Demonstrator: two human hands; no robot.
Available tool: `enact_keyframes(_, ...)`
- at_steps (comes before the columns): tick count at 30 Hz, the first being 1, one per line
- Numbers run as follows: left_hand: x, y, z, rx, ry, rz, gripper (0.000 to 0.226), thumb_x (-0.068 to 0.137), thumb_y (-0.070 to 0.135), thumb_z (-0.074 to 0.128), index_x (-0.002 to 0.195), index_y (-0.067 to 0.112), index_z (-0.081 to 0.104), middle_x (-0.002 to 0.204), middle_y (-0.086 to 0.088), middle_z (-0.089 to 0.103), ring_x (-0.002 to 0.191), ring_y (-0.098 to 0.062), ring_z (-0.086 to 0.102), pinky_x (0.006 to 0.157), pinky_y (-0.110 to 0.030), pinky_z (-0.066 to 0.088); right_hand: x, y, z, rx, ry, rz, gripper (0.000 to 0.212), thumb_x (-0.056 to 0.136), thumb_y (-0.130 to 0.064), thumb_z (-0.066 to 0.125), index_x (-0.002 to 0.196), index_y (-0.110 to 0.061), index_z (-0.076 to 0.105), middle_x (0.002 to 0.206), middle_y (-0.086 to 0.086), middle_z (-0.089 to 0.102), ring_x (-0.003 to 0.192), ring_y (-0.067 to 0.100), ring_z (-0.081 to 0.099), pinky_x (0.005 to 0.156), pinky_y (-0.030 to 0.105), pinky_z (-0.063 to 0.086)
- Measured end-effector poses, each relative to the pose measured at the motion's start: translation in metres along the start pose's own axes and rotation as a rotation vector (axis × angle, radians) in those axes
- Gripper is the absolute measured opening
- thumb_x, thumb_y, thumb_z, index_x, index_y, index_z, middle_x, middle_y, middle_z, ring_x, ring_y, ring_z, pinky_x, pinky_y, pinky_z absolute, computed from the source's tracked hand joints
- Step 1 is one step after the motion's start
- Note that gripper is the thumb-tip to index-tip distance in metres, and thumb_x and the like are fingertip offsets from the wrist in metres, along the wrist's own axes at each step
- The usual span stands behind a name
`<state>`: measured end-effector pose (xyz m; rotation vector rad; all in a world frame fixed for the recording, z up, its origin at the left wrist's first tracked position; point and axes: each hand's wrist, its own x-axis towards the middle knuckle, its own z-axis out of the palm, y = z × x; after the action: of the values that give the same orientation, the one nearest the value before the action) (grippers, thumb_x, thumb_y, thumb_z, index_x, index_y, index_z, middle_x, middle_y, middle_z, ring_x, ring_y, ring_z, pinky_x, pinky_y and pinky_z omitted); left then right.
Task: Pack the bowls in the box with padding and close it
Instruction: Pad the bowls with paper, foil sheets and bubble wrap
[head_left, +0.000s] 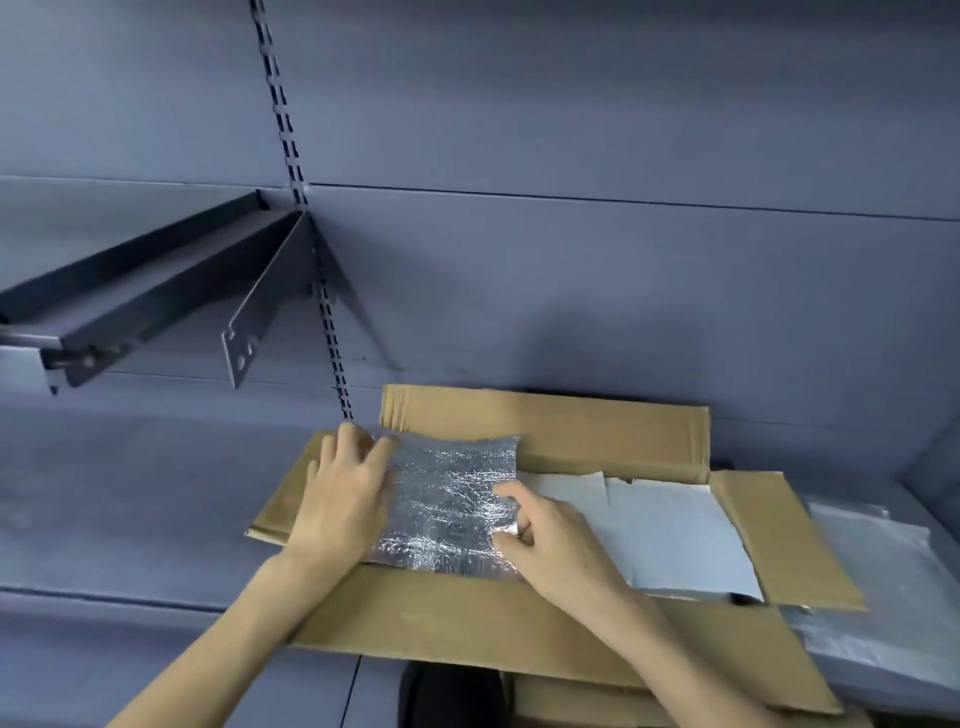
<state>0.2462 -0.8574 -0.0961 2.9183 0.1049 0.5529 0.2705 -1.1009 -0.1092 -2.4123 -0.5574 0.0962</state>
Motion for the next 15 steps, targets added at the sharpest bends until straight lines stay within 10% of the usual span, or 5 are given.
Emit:
enact_keyframes(6, 0.009, 0.001, 0.009, 0.123, -0.139, 0.496, 0.046, 0.102, 0.058, 0.038, 0.132, 0.029, 0.059, 0.123, -0.001, 0.051, 0.11, -0.025, 0.049, 0.088, -0.042, 0.045, 0.0, 0.0, 0.005, -0.214, -0.022, -0.034, 0.051, 0.095, -0.043, 0.06, 0.143, -0.029, 0.053, 0.097, -0.005, 0.064, 0.101, 0.019, 0.06, 0.091, 0.036, 0.046)
enact_keyframes(15, 0.017, -0.003, 0.026, 0.111, -0.42, 0.47, 0.065, 0.094, 0.081, 0.017, 0.15, 0.05, 0.017, 0.157, 0.006, 0.02, 0.145, -0.021, 0.017, 0.121, -0.049, 0.02, 0.029, 0.005, -0.004, -0.418, -0.115, -0.365, 0.073, 0.103, -0.053, 0.045, 0.164, -0.023, 0.02, 0.166, 0.002, 0.017, 0.155, 0.022, 0.01, 0.124, 0.043, 0.021)
